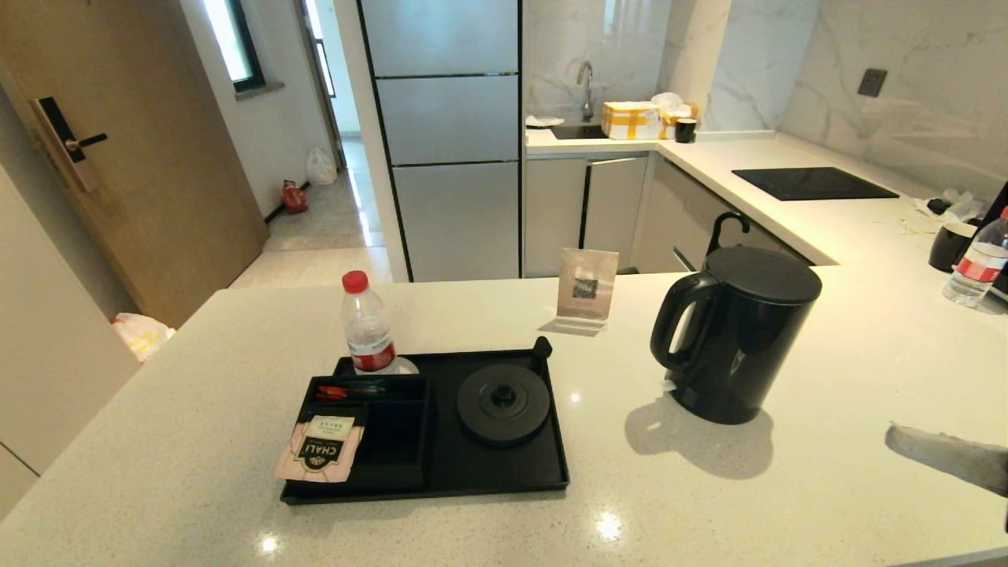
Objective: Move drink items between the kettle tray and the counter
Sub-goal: Return the kettle to its original position
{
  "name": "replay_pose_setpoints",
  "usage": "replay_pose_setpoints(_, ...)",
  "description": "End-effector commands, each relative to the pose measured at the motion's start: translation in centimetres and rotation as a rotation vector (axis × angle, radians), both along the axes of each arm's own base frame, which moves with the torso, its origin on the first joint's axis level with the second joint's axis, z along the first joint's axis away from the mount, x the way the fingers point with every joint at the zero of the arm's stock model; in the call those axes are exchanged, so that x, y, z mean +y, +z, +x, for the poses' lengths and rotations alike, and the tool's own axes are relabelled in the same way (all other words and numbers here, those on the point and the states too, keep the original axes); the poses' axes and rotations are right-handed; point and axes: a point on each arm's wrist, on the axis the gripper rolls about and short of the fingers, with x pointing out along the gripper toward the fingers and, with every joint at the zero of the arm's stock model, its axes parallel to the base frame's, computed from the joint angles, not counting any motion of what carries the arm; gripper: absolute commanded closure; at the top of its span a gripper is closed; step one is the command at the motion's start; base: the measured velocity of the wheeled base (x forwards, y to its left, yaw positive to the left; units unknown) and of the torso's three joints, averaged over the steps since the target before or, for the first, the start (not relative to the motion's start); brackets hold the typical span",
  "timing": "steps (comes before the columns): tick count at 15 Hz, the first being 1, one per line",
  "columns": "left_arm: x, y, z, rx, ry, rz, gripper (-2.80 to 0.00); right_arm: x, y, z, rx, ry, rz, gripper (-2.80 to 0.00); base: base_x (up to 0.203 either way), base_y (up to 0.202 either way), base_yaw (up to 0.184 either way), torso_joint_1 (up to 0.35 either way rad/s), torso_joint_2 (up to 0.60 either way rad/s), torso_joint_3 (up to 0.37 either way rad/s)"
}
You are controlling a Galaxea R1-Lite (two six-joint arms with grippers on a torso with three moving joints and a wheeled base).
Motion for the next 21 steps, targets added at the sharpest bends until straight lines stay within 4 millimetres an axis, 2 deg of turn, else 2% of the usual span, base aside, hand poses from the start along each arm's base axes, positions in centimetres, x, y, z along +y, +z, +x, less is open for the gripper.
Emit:
replay_pose_setpoints(1, 0.0, 0.0, 0.0, 0.002, 0.000, 0.000, 0.00, 0.9, -1.5, 2.7, 0.103, 0.042, -0.003, 0.00, 0.000, 0.000, 0.000, 0.000, 0.00, 0.000)
replay_pose_setpoints(3, 0.0, 0.0, 0.0, 0.002, 0.000, 0.000, 0.00, 1.8, -1.7, 4.8, 0.063, 0.067, -0.006, 0.00, 0.000, 0.000, 0.000, 0.000, 0.00, 0.000)
replay_pose_setpoints(4, 0.0, 0.0, 0.0, 0.002, 0.000, 0.000, 0.00, 2.5, -2.7, 6.6, 0.084, 0.077, -0.015, 0.00, 0.000, 0.000, 0.000, 0.000, 0.00, 0.000)
replay_pose_setpoints(6, 0.0, 0.0, 0.0, 0.002, 0.000, 0.000, 0.00, 4.1, -6.1, 11.2, 0.123, 0.071, -0.040, 0.00, 0.000, 0.000, 0.000, 0.000, 0.00, 0.000)
replay_pose_setpoints(7, 0.0, 0.0, 0.0, 0.002, 0.000, 0.000, 0.00, 4.9, -7.4, 12.8, 0.107, 0.068, -0.045, 0.00, 0.000, 0.000, 0.000, 0.000, 0.00, 0.000)
replay_pose_setpoints(10, 0.0, 0.0, 0.0, 0.002, 0.000, 0.000, 0.00, 7.4, -8.8, 16.2, 0.008, 0.078, -0.034, 0.00, 0.000, 0.000, 0.000, 0.000, 0.00, 0.000)
replay_pose_setpoints(11, 0.0, 0.0, 0.0, 0.002, 0.000, 0.000, 0.00, 8.2, -8.6, 17.0, -0.028, 0.085, -0.027, 0.00, 0.000, 0.000, 0.000, 0.000, 0.00, 0.000)
replay_pose_setpoints(16, 0.0, 0.0, 0.0, 0.002, 0.000, 0.000, 0.00, 8.5, -8.1, 18.0, -0.055, 0.053, -0.011, 0.00, 0.000, 0.000, 0.000, 0.000, 0.00, 0.000)
replay_pose_setpoints(21, 0.0, 0.0, 0.0, 0.002, 0.000, 0.000, 0.00, 8.4, -8.1, 17.9, -0.059, 0.050, -0.014, 0.00, 0.000, 0.000, 0.000, 0.000, 0.00, 0.000)
